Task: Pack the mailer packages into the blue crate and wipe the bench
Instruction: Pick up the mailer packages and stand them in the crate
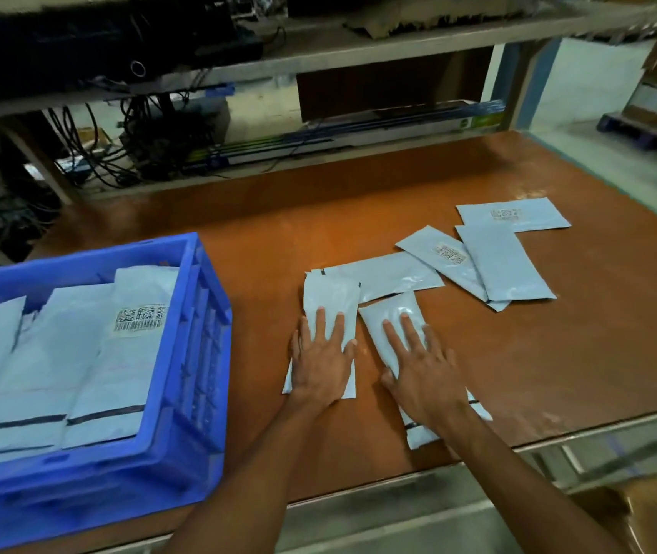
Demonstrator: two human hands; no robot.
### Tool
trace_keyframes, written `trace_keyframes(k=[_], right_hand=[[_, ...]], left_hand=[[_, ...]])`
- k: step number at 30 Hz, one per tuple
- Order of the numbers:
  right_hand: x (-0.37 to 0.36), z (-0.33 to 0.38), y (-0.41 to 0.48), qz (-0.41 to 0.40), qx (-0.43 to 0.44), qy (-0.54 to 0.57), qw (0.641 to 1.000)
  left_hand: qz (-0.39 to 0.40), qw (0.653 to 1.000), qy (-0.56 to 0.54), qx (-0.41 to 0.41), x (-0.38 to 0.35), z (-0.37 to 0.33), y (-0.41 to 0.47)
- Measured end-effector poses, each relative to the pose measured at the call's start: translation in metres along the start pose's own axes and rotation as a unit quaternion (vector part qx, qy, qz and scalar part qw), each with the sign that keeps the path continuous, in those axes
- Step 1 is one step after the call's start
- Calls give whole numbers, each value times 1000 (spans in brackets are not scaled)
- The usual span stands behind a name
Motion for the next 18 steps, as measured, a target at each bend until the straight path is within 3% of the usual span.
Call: trace_keyframes(k=[5,8,13,18], right_hand=[[3,3,-2,14,4,27,1000],[19,8,-8,5,-4,83,997],[98,47,-8,-133,35,175,975],[194,135,-8,-265,113,226,930]], left_hand=[[-20,998,27,-50,2,3,-15],[-36,998,-20,-40,21,7,-26],[-176,982,-63,-40,132,8,-41],[-292,955,-47,-14,253,76,-70]])
Point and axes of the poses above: each hand's wrist, its own y-axis towards the middle knuckle, its own x-axis out of the back of the hand, z = x × y, the point moved 3 cm from there along y, towards the middle knuckle, and after that the axes turned 1 degree about -y, right-handed, at the moved point
